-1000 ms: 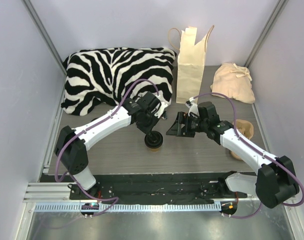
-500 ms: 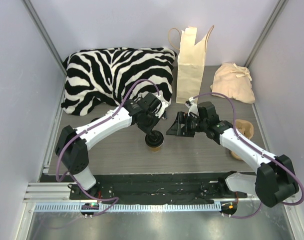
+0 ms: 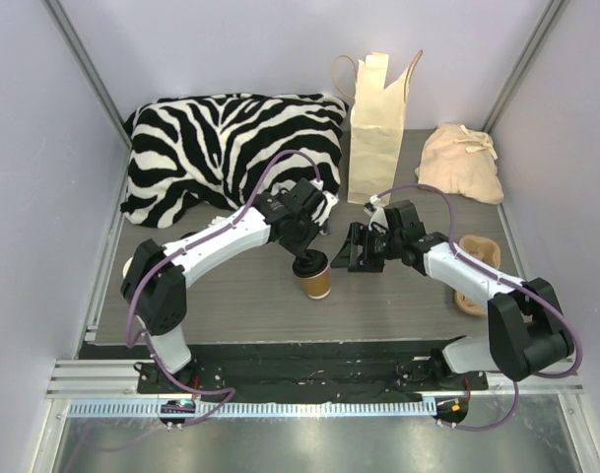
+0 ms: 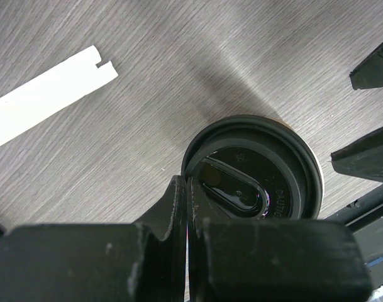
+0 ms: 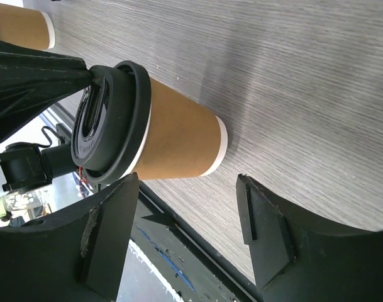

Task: Pack the takeout coffee

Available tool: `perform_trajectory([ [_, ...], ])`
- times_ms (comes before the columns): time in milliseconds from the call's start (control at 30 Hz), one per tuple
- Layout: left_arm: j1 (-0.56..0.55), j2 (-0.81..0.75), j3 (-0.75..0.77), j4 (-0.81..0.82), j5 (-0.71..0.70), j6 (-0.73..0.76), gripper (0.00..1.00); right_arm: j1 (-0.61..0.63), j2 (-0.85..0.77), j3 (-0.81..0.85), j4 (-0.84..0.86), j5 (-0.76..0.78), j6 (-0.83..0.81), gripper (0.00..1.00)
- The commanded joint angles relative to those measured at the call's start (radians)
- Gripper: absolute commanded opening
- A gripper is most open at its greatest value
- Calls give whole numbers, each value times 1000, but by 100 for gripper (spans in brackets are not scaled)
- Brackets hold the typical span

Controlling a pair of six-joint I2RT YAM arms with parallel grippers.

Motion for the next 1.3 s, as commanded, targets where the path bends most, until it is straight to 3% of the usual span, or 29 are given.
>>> perform_trajectory([
  [0, -4, -26, 10, 22, 3, -24, 0, -3, -13, 41, 48, -45, 5, 72],
  [367, -10, -101, -27, 23, 74, -56, 0, -3, -81, -44, 53, -85, 36, 72],
  [800, -50, -111, -31, 22, 125, -67, 0, -3, -118, -25, -1, -105, 0, 78],
  [900, -64, -95, -30, 28, 126, -64, 0, -5, -118, -36, -17, -88, -6, 74],
  [1067, -65, -61, -5, 34, 122, -68, 0, -5, -76, -44, -19, -73, -21, 59],
  [1133, -16, -77, -10, 35, 147, -82, 0, -3, -67, -6, -36, -63, -46, 59],
  [1200, 48, -133, -39, 80, 305, -111, 0, -3, -70, 24, -54, -45, -69, 61],
  [1267, 157, -222, -105, 126, 423, -125, 9, -3, -70, 37, -44, -39, -75, 62],
])
